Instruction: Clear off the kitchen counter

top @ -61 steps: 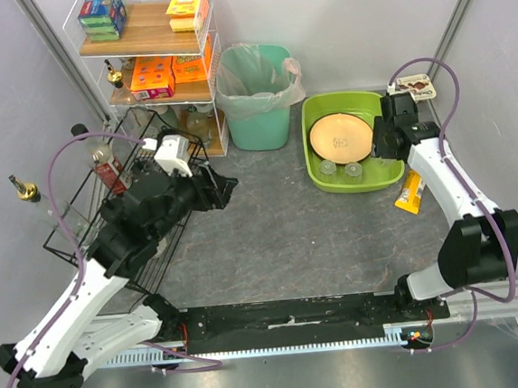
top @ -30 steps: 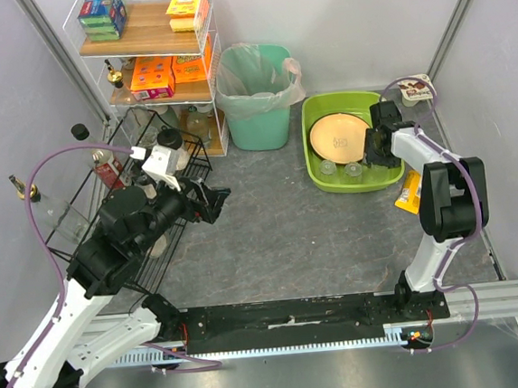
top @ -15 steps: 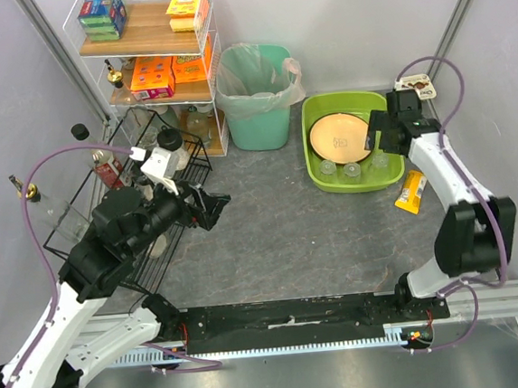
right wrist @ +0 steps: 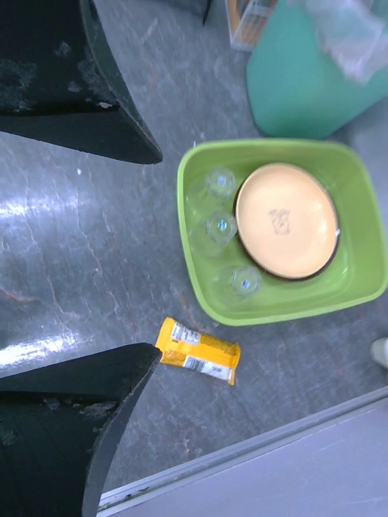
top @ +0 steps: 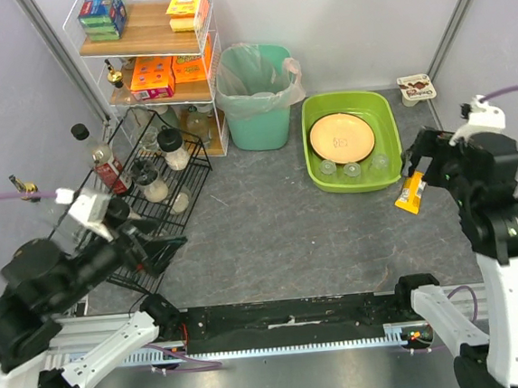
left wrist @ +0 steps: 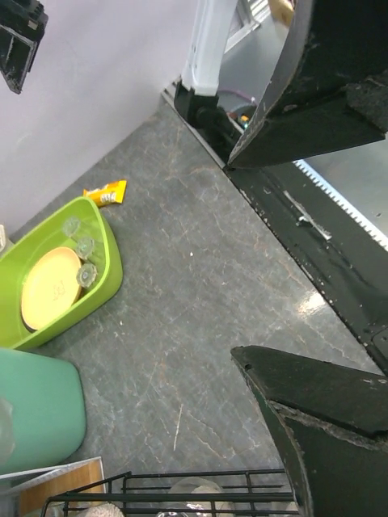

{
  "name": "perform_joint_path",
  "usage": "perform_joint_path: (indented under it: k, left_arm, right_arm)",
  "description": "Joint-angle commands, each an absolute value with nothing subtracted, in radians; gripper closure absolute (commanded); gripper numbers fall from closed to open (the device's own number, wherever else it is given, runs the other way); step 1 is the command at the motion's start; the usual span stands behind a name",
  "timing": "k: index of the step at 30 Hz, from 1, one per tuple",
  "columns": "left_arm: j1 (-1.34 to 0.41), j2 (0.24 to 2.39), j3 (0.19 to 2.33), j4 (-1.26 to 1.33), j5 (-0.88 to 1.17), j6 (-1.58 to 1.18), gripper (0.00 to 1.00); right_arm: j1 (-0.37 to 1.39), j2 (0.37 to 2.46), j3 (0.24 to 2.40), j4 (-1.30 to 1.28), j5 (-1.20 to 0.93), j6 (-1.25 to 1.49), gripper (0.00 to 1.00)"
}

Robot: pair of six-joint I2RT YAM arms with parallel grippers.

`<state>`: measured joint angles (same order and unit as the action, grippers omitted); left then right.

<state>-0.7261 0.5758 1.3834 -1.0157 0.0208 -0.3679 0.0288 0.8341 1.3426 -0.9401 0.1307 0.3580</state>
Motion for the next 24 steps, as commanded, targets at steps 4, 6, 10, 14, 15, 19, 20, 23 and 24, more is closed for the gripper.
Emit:
perform_joint_path:
  k: [4, 6, 10, 14, 15, 19, 20, 23, 24]
  left_arm:
    - [-0.727, 0.477, 1.532, -1.253, 0.067, -0.451, 0.03]
    - [-0.727, 0.469, 1.555, -1.29, 0.068, -0.456, 0.03]
    - [-0.727, 0.453, 1.577, -1.338, 0.064, -0.474, 0.02]
    - [-0.729, 0.443, 1.609, -1.373, 0.071, -0.48, 0.01]
    - [-0.726, 0.446, 1.618, -1.381, 0.068, -0.483, 0.02]
    - [-0.727, 0.451, 1.655, -1.407, 0.043, -0.492, 0.01]
    - [-0.727, 0.451, 1.66, -1.408, 0.043, -0.494, 0.01]
    - [-0.727, 0.454, 1.675, -1.404, 0.04, -0.502, 0.01]
    - [-0.727, 0.454, 1.681, -1.394, 0.043, -0.505, 0.01]
  right_arm:
    - [0.026, 0.747, 1.609, -1.164, -0.086, 0.408, 0.02]
    - [0.026, 0.73, 1.658, -1.181, -0.139, 0.423, 0.02]
    - [0.028, 0.726, 1.758, -1.256, -0.179, 0.433, 0.02]
    - [0.028, 0.715, 1.801, -1.29, -0.218, 0.425, 0.02]
    - [0.028, 0.709, 1.81, -1.296, -0.231, 0.425, 0.02]
    - [0.028, 0.701, 1.85, -1.301, -0.294, 0.431, 0.02]
    - [0.028, 0.7, 1.861, -1.301, -0.31, 0.43, 0.02]
    - [0.028, 0.69, 1.875, -1.308, -0.347, 0.4, 0.02]
    - [0.028, 0.69, 1.873, -1.312, -0.357, 0.393, 0.02]
